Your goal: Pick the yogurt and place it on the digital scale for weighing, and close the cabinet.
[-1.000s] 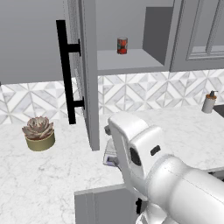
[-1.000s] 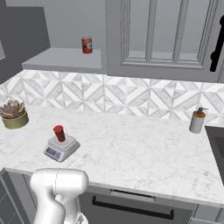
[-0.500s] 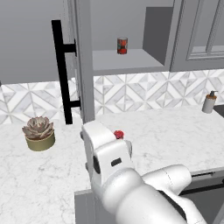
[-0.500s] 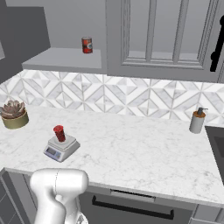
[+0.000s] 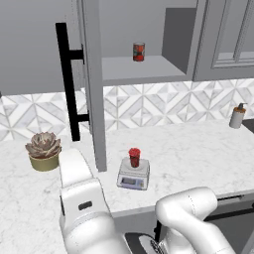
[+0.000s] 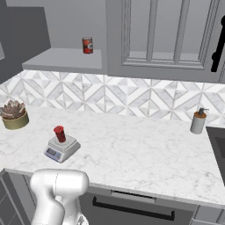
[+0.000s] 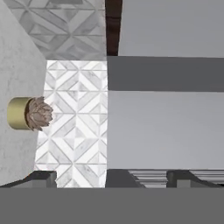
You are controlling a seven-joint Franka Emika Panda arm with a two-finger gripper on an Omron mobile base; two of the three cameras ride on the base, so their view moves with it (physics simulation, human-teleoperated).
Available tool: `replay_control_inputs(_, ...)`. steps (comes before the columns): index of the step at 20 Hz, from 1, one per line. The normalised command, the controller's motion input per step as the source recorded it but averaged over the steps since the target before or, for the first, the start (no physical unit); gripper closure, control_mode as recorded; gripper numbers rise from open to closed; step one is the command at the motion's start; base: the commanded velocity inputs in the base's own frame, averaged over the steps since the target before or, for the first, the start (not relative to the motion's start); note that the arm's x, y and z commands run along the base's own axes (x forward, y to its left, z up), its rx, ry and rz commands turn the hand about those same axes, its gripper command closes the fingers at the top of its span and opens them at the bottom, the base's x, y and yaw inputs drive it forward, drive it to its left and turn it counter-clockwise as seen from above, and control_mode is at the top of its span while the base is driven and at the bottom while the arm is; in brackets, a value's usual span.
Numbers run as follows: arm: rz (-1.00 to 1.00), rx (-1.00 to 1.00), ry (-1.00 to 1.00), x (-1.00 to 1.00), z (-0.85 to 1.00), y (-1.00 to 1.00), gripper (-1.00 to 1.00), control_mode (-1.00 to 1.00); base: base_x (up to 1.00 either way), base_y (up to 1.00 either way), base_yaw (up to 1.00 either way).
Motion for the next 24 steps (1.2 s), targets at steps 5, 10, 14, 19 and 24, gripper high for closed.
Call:
replay_control_inputs(5,-0.13,0.05,-0.02,0.58,-0.04,-0.05,-1.00,-1.00,0.00,0.00,0.00)
replay_control_inputs(10,-0.06,0.15,0.00,0.92,0.00,-0.66,-1.00,-1.00,0.00,0.00,0.00)
replay_control_inputs(14,-0.08,0.13,-0.01,0.78,0.04,-0.56,-1.00,-1.00,0.00,0.00,0.00)
replay_control_inputs(19,-0.09,0.22,-0.06,0.02,0.28,-0.97,-1.00,-1.00,0.00,0.00,0.00)
replay_control_inputs(24,-0.06,0.29,-0.01,0.33,0.18,-1.00,-1.00,-1.00,0.00,0.00,0.00)
